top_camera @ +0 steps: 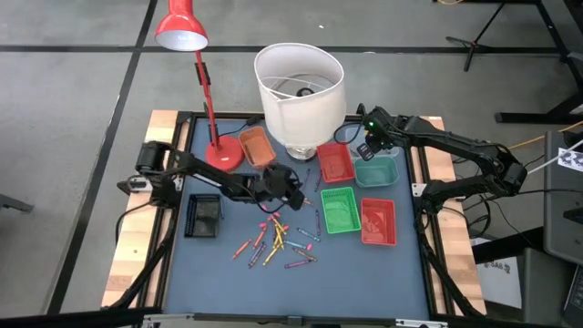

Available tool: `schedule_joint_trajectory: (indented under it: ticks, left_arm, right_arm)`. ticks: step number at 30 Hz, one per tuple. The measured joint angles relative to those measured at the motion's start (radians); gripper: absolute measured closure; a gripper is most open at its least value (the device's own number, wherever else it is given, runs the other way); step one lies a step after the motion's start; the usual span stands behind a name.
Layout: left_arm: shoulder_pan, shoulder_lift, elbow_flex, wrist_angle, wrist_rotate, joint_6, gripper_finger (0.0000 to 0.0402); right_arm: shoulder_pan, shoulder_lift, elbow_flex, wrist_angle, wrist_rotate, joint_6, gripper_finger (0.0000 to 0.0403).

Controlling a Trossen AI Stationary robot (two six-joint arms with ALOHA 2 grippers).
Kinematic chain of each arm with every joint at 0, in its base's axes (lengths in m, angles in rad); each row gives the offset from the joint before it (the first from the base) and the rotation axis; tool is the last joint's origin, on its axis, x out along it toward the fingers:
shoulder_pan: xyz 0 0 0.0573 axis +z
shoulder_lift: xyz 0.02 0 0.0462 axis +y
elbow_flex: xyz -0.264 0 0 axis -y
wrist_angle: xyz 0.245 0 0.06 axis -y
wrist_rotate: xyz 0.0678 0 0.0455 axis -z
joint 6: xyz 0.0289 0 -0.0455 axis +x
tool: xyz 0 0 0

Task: Sort crayons
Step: Put the violet crayon into the orange bin

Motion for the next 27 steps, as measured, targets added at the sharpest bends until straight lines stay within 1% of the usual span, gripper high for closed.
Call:
schedule_joint_trajectory:
  ticks: [2,7,10,15,23,27]
  left_arm:
    - [0.000,0.035,0.000,0.017,-0.001,0.000,0.0298]
    - [0.003,0.124,0.000,0.145,0.000,0.000,0.0300]
    - [0.005,0.170,0.000,0.192,0.000,0.001,0.0300]
    - [0.005,0.210,0.019,0.199,-0.001,0.005,0.0301]
    - [0.006,0.275,0.091,0.195,-0.004,0.131,0.0301]
    - [0.015,0.286,0.124,0.120,-0.007,0.135,0.0301]
  right_arm:
    - [0.000,0.000,0.000,0.000,0.000,0.000,0.0281]
    - [0.000,0.000,0.000,0.001,0.000,0.000,0.0281]
    - [0.000,0.000,0.000,0.002,0.000,0.000,0.0281]
    - [0.000,0.000,0.000,0.002,0.000,0.000,0.0281]
    - [0.000,0.000,0.000,0.002,0.000,0.000,0.0281]
    - [0.000,0.000,0.000,0.002,0.000,0.000,0.0281]
